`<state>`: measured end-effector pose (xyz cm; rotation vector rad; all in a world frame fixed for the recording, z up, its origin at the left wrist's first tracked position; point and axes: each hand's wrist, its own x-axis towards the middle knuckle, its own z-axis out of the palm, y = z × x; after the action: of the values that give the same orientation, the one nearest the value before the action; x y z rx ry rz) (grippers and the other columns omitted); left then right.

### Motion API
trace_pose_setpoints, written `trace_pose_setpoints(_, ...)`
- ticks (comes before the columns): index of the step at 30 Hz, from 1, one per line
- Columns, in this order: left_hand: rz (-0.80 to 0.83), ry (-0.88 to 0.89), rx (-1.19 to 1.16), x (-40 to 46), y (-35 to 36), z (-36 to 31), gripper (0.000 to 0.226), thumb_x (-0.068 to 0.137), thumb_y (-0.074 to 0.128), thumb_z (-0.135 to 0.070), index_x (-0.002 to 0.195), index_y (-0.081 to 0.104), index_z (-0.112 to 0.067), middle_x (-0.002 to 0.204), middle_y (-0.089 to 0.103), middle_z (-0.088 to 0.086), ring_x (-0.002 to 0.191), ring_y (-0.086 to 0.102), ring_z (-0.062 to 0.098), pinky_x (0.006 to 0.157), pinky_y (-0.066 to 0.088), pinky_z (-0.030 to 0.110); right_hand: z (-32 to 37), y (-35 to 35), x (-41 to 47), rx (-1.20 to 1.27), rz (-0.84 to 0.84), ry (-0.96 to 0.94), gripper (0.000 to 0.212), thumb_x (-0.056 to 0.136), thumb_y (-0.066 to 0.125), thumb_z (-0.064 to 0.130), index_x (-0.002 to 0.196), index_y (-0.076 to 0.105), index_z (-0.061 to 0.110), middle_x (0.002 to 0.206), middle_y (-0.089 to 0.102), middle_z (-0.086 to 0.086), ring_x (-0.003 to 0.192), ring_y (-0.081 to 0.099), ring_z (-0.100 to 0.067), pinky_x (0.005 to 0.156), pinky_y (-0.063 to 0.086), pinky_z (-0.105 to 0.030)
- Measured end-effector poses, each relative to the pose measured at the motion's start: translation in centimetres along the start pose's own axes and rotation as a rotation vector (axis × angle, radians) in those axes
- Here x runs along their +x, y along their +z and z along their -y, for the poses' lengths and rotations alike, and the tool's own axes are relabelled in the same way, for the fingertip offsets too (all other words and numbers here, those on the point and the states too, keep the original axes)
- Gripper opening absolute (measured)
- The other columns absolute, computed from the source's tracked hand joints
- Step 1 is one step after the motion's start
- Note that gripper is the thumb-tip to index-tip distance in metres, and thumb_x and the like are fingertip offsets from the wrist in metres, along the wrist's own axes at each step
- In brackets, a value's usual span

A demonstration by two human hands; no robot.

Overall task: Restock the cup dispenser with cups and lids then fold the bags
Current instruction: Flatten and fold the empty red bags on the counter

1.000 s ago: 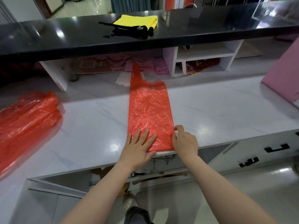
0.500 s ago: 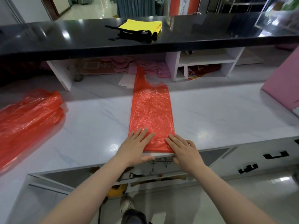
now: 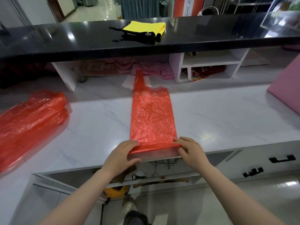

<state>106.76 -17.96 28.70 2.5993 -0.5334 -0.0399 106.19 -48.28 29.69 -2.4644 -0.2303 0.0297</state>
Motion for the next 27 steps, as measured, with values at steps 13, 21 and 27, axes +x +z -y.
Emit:
trace_pose_setpoints(13, -0.258, -0.376, -0.387, 1.5, -0.2, -1.0, 0.018, 0.086, 0.069, -0.029, 0.100, 0.060, -0.035, 0.086, 0.062, -0.026, 0.080, 0.056, -0.013, 0.064, 0.039, 0.005, 1.0, 0.2, 2.3, 0.222, -0.099, 0.275, 0.030, 0.096, 0.050, 0.021, 0.072, 0.062, 0.008, 0.059, 0.056, -0.004, 0.054, 0.047, -0.017, 0.053, 0.035, -0.032)
trace_pose_setpoints(21, -0.359, -0.485, -0.460, 1.8, 0.1, -1.4, 0.030, 0.089, 0.065, -0.032, 0.117, 0.054, -0.031, 0.083, 0.064, -0.018, 0.081, 0.060, 0.002, 0.069, 0.040, 0.010, 1.6, 1.0, 2.7, 0.166, -0.227, 0.308, 0.031, 0.095, 0.053, 0.028, 0.126, 0.050, 0.028, 0.082, 0.062, 0.007, 0.084, 0.060, -0.017, 0.080, 0.050, -0.040)
trace_pose_setpoints(27, -0.431, -0.527, -0.431, 1.4, 0.6, -1.9, 0.032, 0.090, 0.063, -0.034, 0.120, 0.054, -0.030, 0.087, 0.062, -0.019, 0.076, 0.054, -0.010, 0.066, 0.036, 0.005, 1.4, 1.7, 3.2, 0.061, -0.270, 0.302, 0.020, 0.094, 0.054, 0.038, 0.112, 0.059, 0.033, 0.080, 0.063, 0.009, 0.079, 0.060, -0.016, 0.069, 0.052, -0.037)
